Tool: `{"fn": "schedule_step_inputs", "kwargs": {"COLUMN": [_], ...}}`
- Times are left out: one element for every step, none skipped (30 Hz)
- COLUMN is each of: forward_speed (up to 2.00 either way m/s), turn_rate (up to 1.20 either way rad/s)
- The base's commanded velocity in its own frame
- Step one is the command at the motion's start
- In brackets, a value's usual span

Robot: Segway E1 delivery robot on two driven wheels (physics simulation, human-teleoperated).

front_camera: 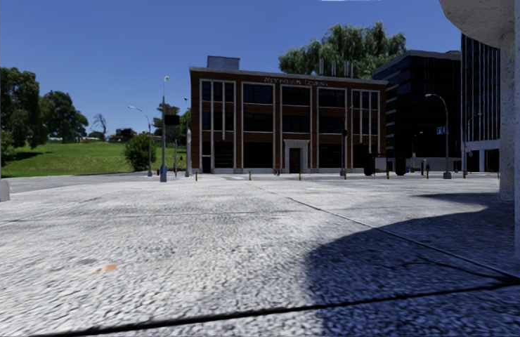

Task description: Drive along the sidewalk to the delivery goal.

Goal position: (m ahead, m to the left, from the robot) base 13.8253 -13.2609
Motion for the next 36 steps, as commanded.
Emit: {"fn": "schedule_step_inputs", "kwargs": {"forward_speed": [2.00, 2.00, 2.00, 2.00, 2.00, 2.00, 2.00, 2.00, 2.00, 2.00, 2.00, 2.00, 2.00, 2.00, 2.00, 2.00, 2.00, 2.00, 2.00, 2.00, 2.00, 2.00, 2.00, 2.00, 2.00, 2.00, 2.00, 2.00, 2.00, 2.00, 2.00, 2.00, 2.00, 2.00, 2.00, 2.00], "turn_rate": [-0.38, -0.38, -0.38, -0.38, -0.38, -0.38, -0.38, -0.38, -0.38, -0.38, -0.38, -0.38, -0.38, -0.38, -0.38, -0.38, -0.38, -0.38, -0.38, -0.38, -0.38, -0.38, -0.38, -0.32, -0.32, -0.30, -0.29, -0.29, -0.29, -0.29, -0.29, -0.29, -0.29, -0.29, -0.29, -0.29]}}
